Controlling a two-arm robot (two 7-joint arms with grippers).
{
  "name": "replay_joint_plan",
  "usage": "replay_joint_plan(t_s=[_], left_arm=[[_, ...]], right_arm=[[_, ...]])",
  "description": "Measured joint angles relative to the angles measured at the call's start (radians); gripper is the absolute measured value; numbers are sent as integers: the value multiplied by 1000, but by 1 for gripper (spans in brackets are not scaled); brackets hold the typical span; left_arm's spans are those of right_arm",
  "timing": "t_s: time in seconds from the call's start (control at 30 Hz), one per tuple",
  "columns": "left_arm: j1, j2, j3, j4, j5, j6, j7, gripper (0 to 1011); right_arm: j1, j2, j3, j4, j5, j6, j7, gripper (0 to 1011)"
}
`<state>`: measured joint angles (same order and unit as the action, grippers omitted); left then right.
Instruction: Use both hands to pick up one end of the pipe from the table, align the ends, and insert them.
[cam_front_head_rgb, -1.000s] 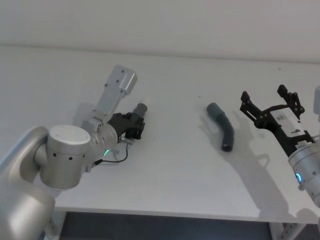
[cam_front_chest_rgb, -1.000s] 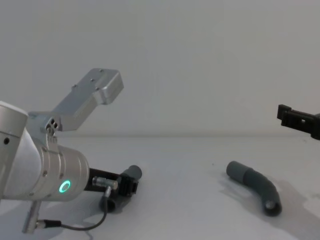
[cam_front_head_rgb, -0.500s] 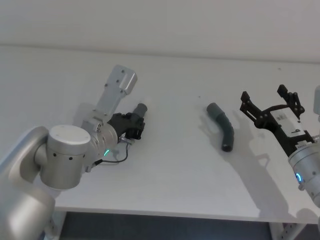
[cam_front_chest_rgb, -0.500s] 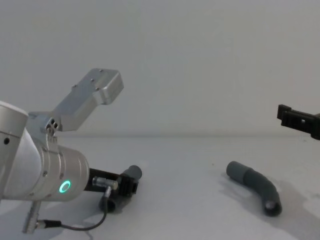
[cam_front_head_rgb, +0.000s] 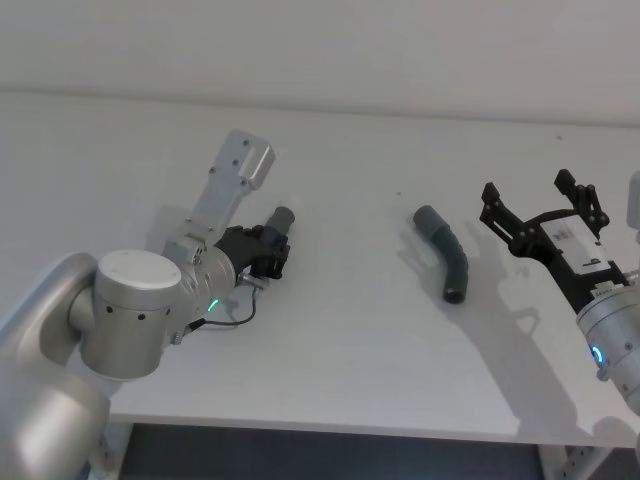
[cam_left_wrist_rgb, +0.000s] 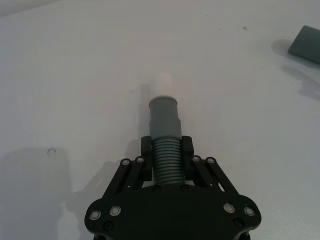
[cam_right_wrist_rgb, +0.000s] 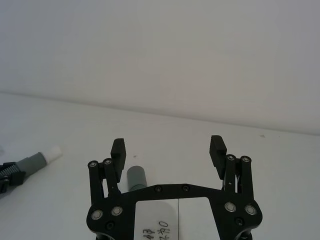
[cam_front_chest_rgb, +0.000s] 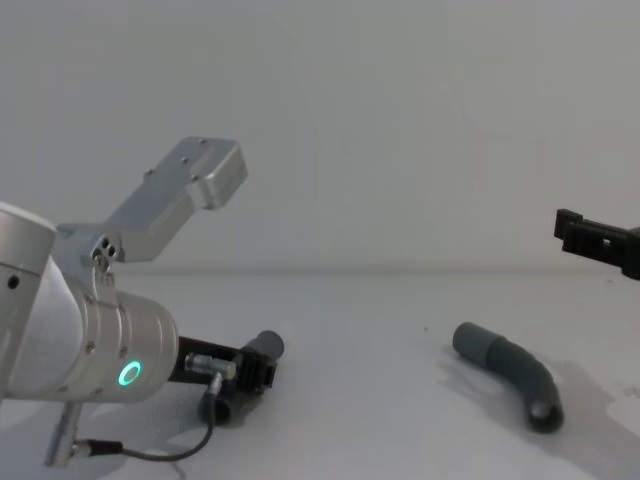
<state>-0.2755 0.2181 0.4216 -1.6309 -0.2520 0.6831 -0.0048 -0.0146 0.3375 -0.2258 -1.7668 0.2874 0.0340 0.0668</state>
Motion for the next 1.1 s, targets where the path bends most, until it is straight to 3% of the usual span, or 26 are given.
replay_joint_plan(t_s=[0.8,1.1], left_arm=[[0,0,0,0,0,0,0,331],[0,0,0,0,0,0,0,331]], right_arm=[[-1,1,2,-1,0,3,6,1001],[-7,20,6,-14,6,46,30,1001]])
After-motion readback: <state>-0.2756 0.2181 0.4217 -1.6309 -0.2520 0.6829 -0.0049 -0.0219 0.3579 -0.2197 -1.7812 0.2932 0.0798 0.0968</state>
